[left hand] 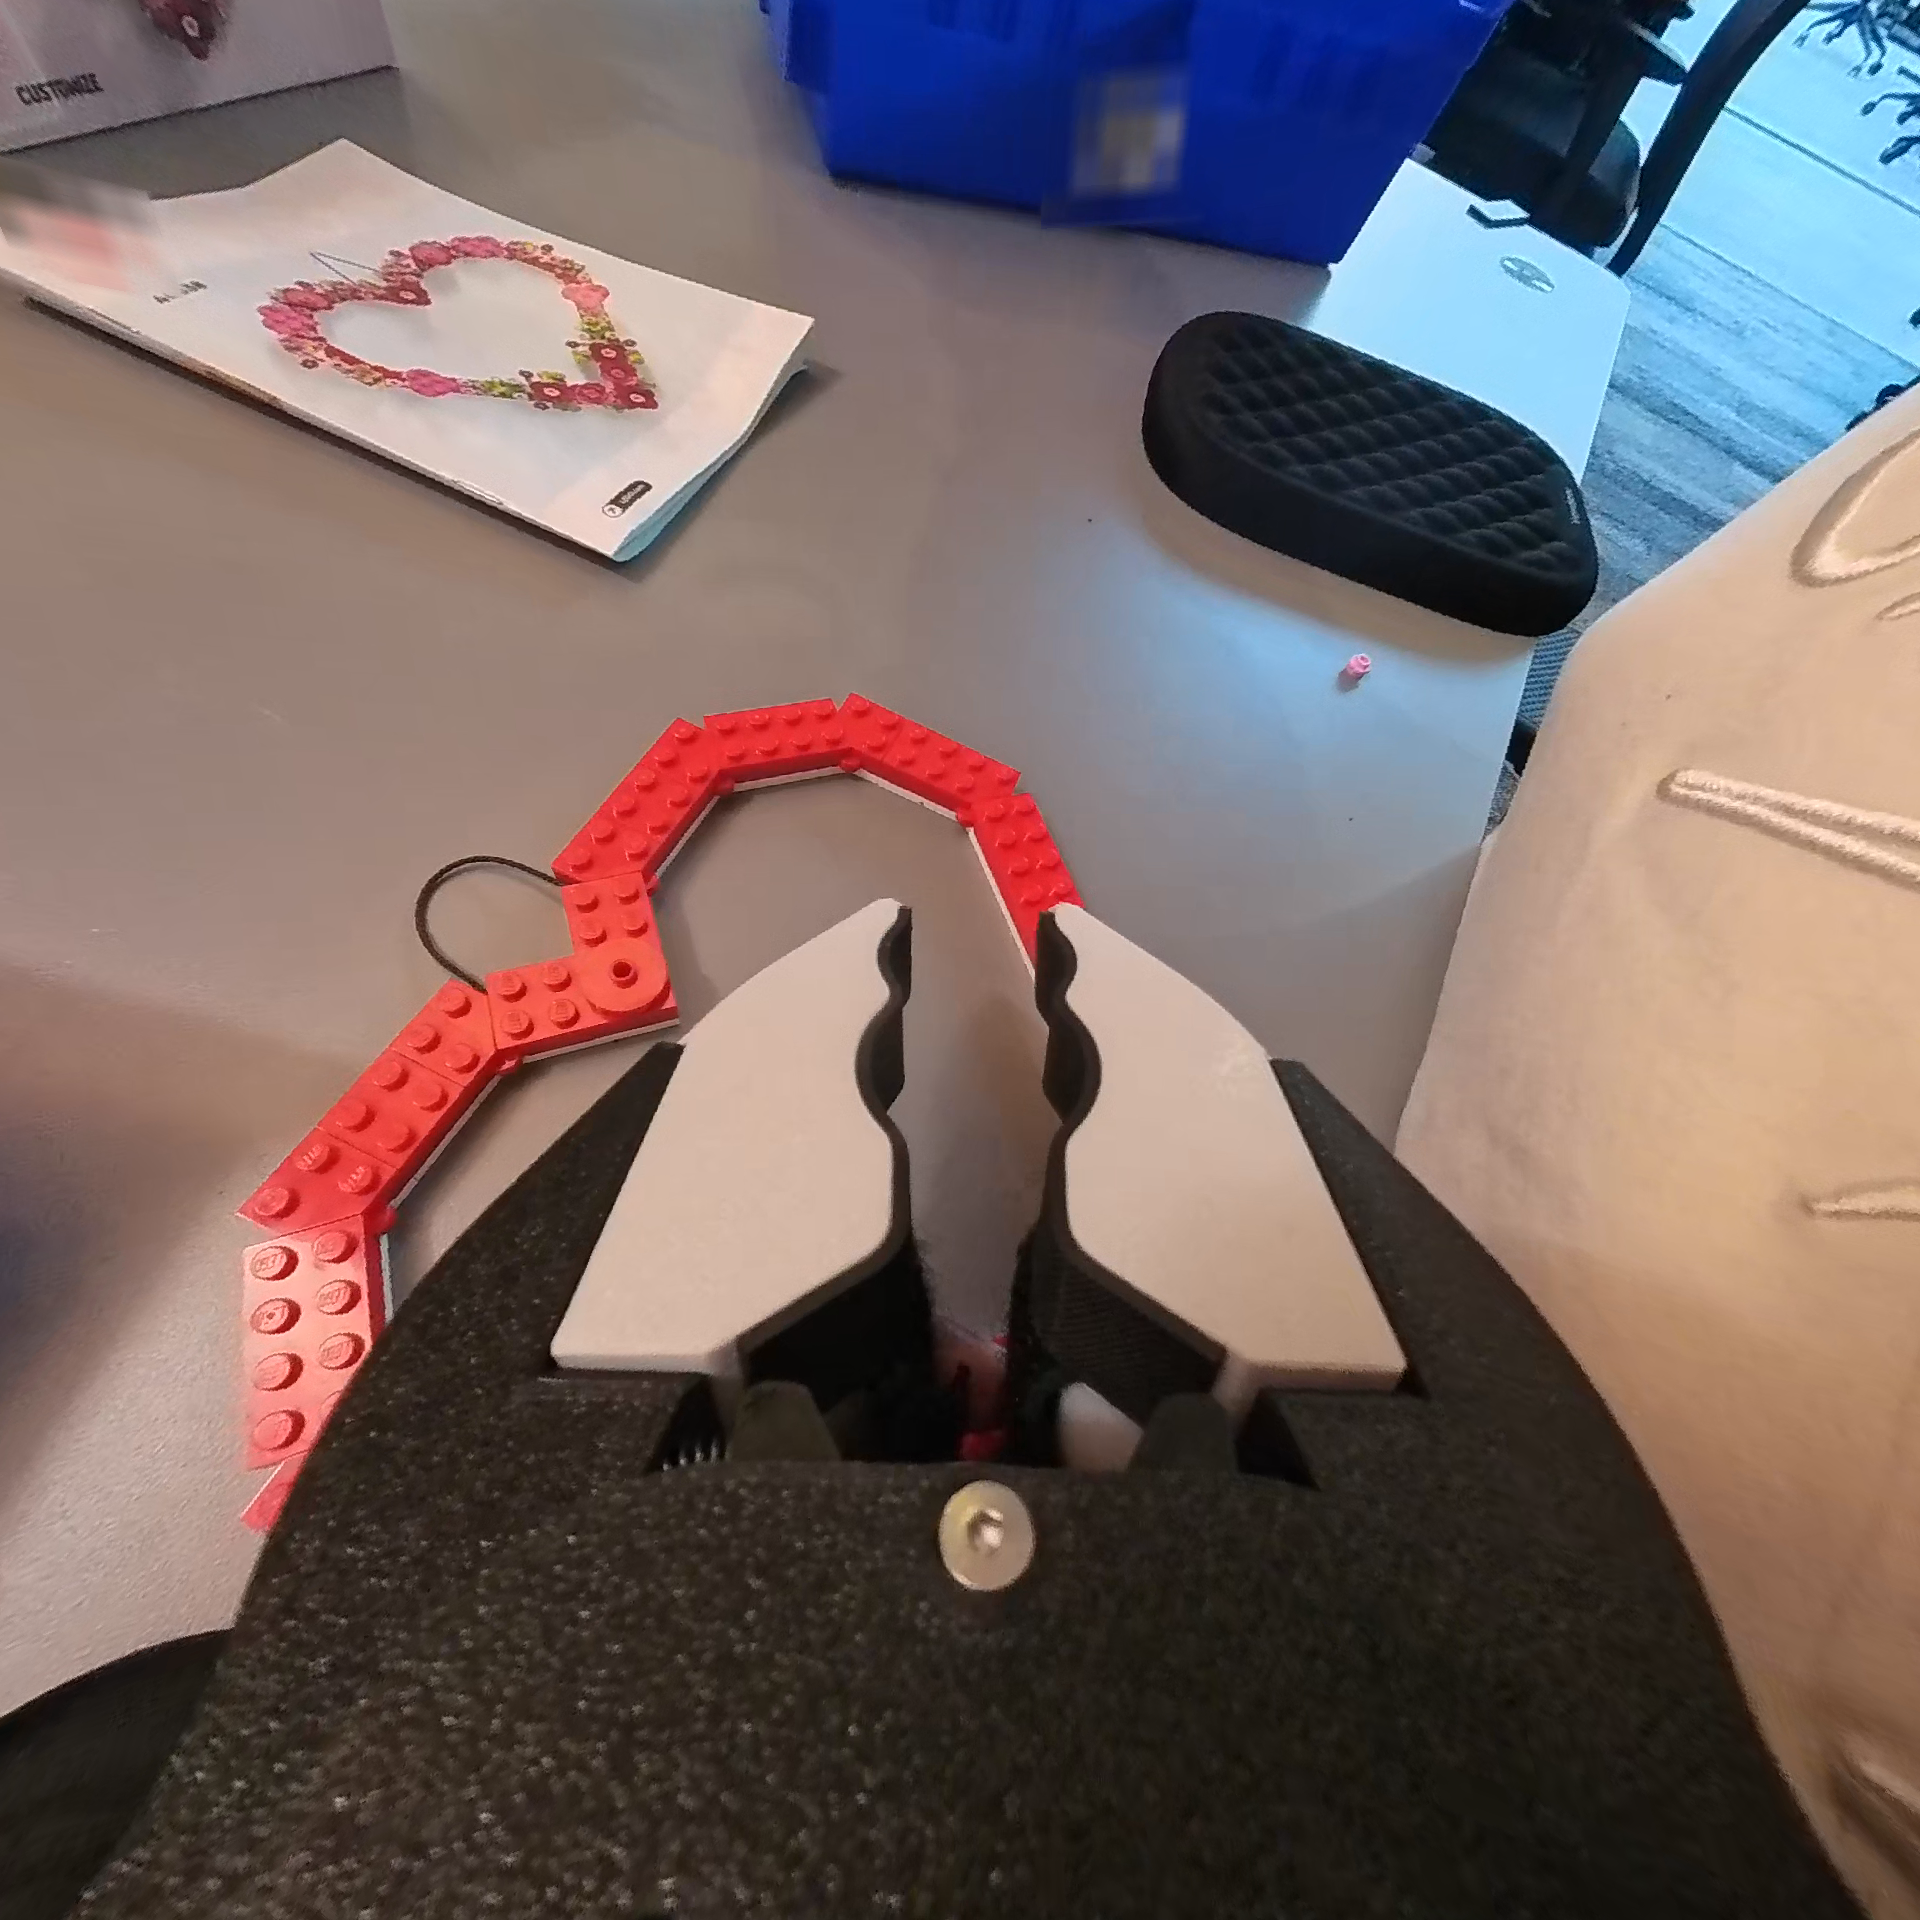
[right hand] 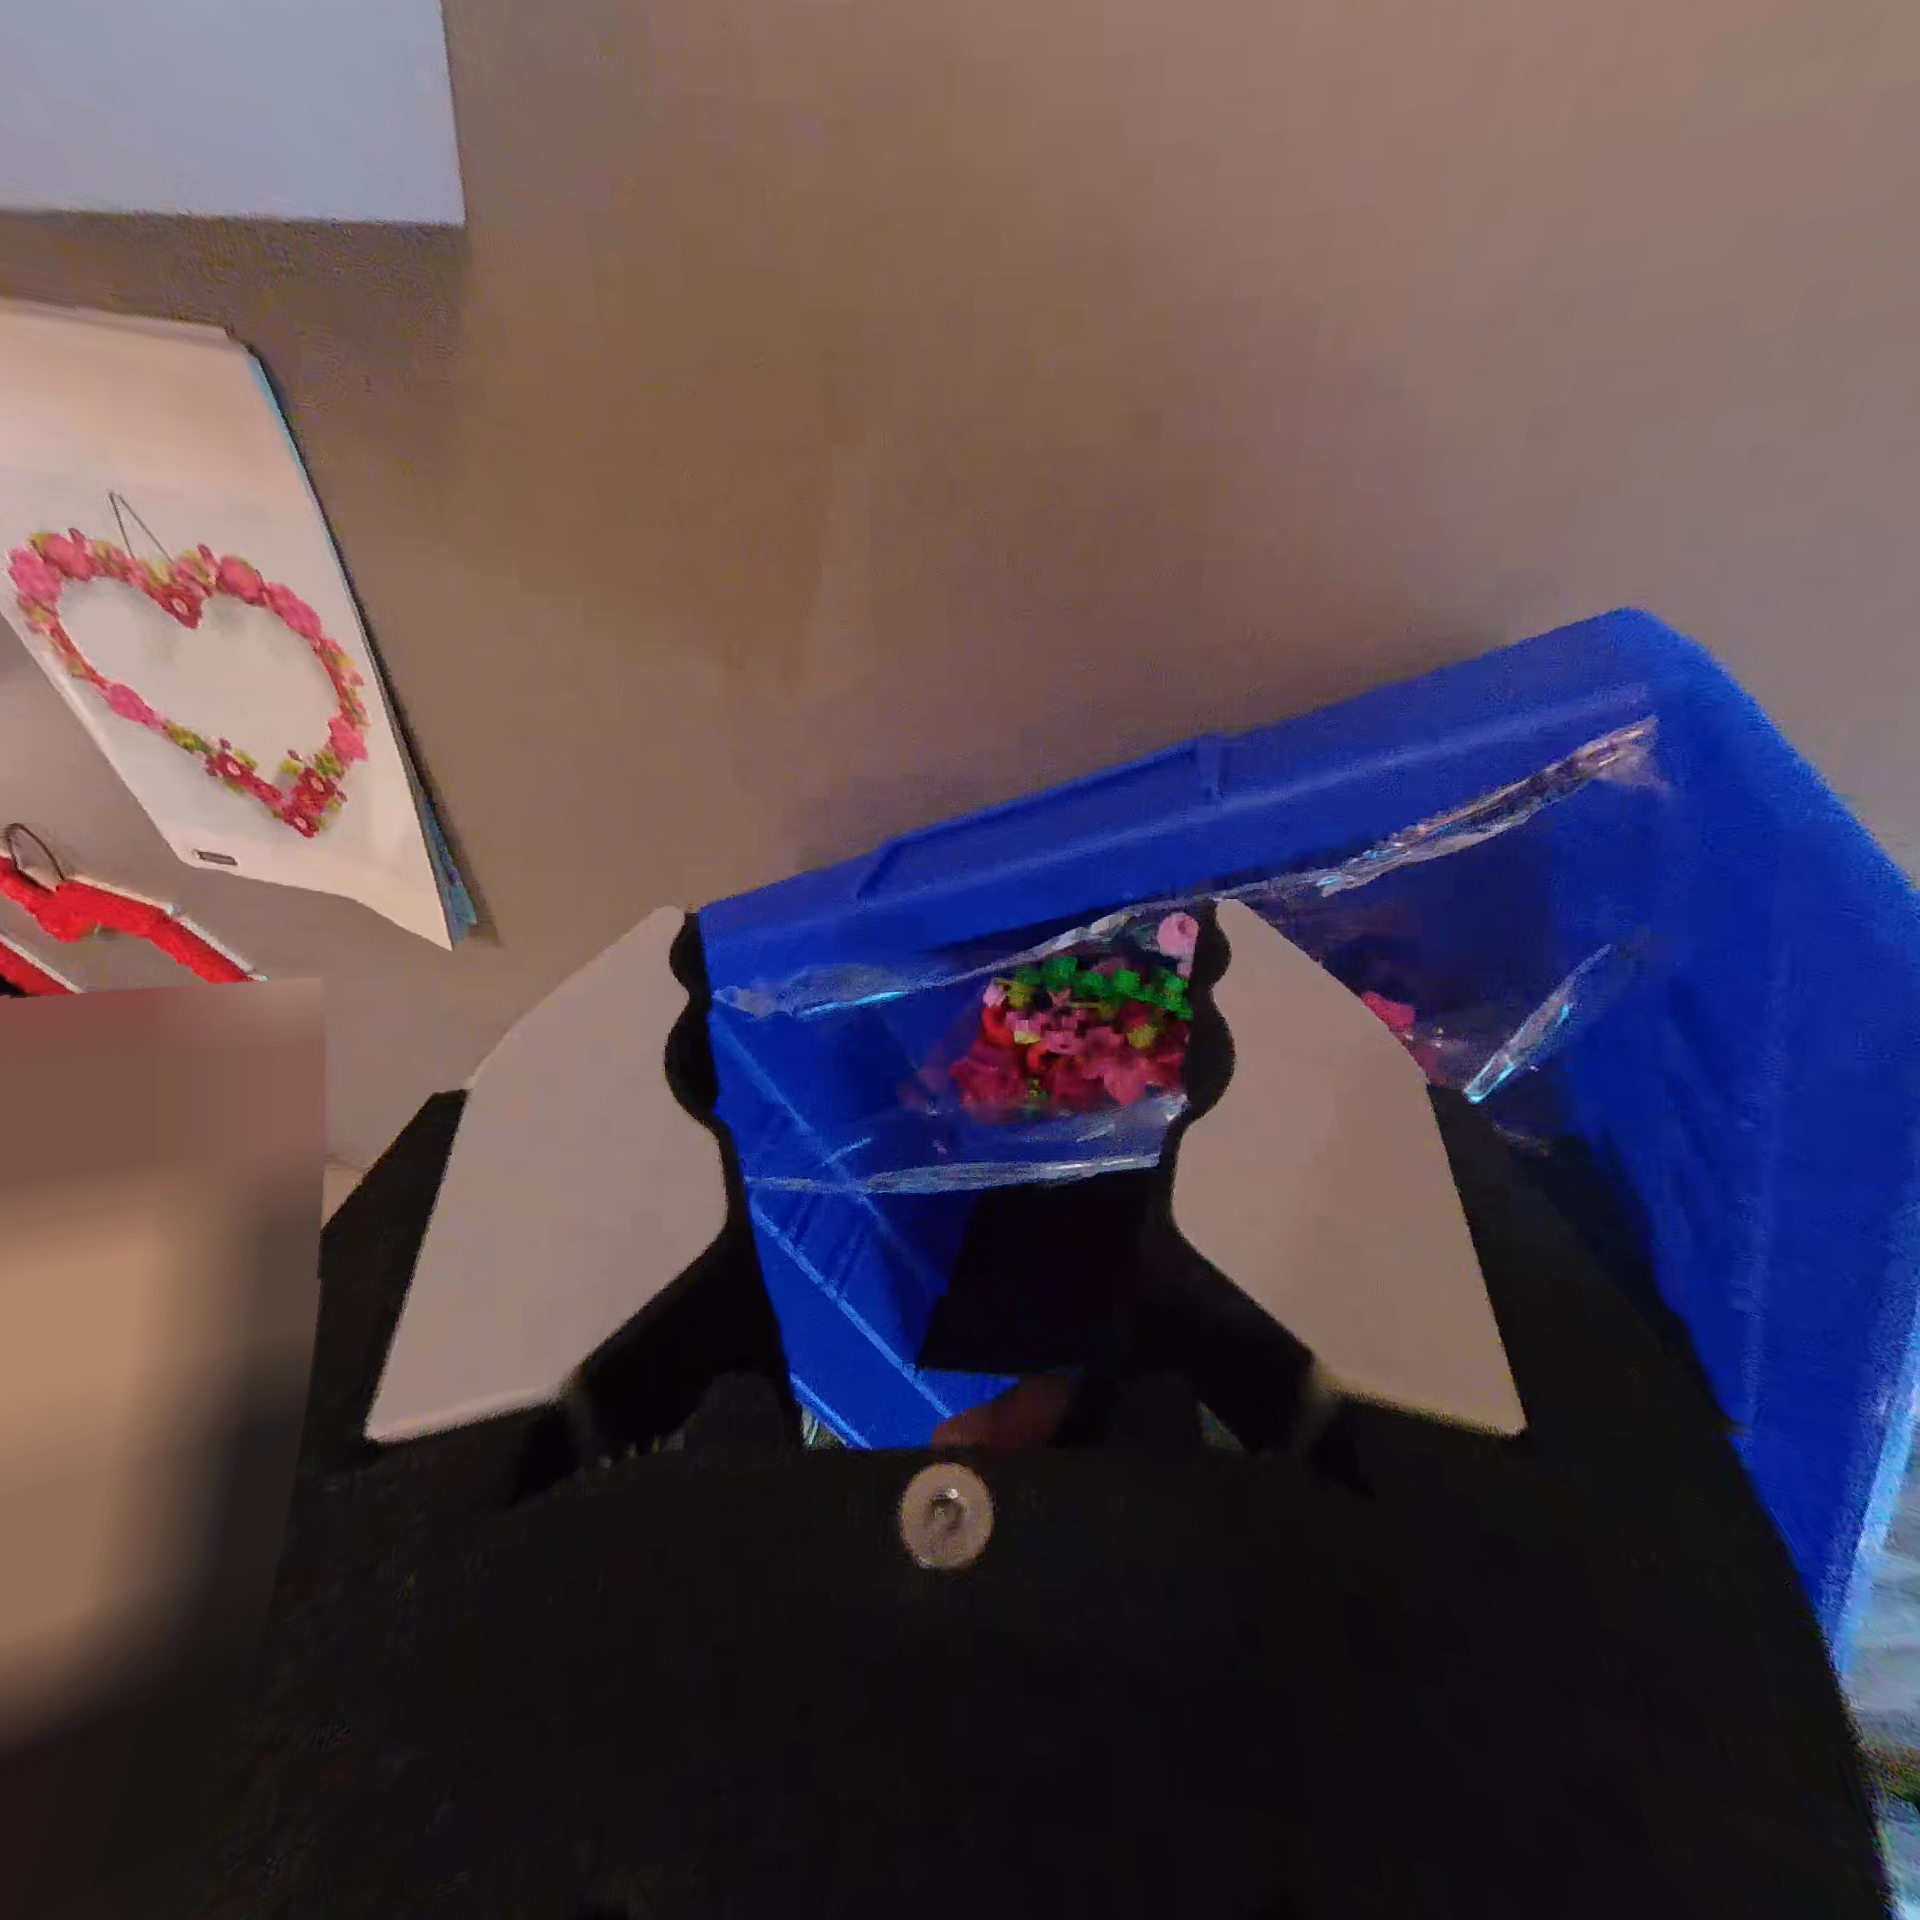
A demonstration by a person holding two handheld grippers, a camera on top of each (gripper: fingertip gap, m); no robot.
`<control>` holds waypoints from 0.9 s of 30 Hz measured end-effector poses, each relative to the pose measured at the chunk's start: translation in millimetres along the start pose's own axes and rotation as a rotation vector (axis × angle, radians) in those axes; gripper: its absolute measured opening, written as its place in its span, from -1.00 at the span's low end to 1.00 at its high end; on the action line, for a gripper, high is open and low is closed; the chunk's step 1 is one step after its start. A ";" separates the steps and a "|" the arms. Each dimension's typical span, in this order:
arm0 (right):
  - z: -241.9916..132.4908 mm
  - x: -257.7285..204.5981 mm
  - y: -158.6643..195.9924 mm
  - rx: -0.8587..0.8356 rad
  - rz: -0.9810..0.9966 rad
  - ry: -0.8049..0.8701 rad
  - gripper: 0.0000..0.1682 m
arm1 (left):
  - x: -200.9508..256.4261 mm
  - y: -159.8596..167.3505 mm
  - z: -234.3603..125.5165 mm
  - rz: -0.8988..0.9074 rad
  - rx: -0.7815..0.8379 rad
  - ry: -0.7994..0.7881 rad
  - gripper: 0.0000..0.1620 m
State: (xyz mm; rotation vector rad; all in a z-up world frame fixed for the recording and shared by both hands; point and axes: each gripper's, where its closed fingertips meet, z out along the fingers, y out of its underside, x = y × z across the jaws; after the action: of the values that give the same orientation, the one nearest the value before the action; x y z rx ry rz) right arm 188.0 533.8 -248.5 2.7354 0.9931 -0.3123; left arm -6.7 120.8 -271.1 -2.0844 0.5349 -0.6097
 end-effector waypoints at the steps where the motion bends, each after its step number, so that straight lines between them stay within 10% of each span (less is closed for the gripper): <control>1: -1.7 0.1 -6.4 0.040 0.010 0.002 0.06 | -0.1 0.0 0.0 -0.001 0.000 0.000 -0.73; 27: 4.3 21.3 -8.1 -0.013 -0.030 0.247 0.23 | 0.9 3.7 3.2 0.011 -0.027 0.002 -0.72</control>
State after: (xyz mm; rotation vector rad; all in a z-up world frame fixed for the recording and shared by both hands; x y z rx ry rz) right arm 198.2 551.5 -259.4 2.7982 1.0907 0.0291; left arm -4.6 120.3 -275.6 -2.1052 0.5581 -0.6012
